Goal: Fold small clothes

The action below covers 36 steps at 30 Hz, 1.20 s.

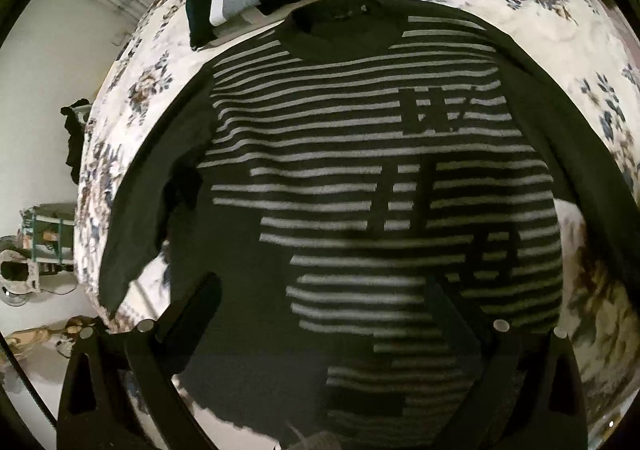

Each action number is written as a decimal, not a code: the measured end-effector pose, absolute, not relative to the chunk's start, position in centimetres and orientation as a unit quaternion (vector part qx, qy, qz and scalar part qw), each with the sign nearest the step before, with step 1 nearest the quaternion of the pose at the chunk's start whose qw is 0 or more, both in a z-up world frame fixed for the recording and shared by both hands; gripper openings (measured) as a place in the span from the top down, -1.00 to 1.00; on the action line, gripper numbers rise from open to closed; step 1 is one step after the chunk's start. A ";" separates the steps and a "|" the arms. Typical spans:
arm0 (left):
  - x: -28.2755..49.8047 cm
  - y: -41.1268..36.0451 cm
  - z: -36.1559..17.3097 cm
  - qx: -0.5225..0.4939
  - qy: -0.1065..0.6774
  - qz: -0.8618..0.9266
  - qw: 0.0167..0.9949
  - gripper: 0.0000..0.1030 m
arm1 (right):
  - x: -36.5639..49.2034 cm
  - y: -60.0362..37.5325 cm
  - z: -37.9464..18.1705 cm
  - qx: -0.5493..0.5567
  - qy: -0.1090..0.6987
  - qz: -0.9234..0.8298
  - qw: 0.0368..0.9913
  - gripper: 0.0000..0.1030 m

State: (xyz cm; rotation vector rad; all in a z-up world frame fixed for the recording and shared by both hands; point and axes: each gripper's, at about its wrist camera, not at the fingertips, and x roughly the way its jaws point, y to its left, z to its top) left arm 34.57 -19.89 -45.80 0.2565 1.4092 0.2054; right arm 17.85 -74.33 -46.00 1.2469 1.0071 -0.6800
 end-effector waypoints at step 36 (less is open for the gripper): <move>33.6 -14.5 -57.2 0.071 0.615 0.039 0.784 -1.00 | 22.8 -77.0 -45.0 0.423 0.444 -0.338 0.714 0.88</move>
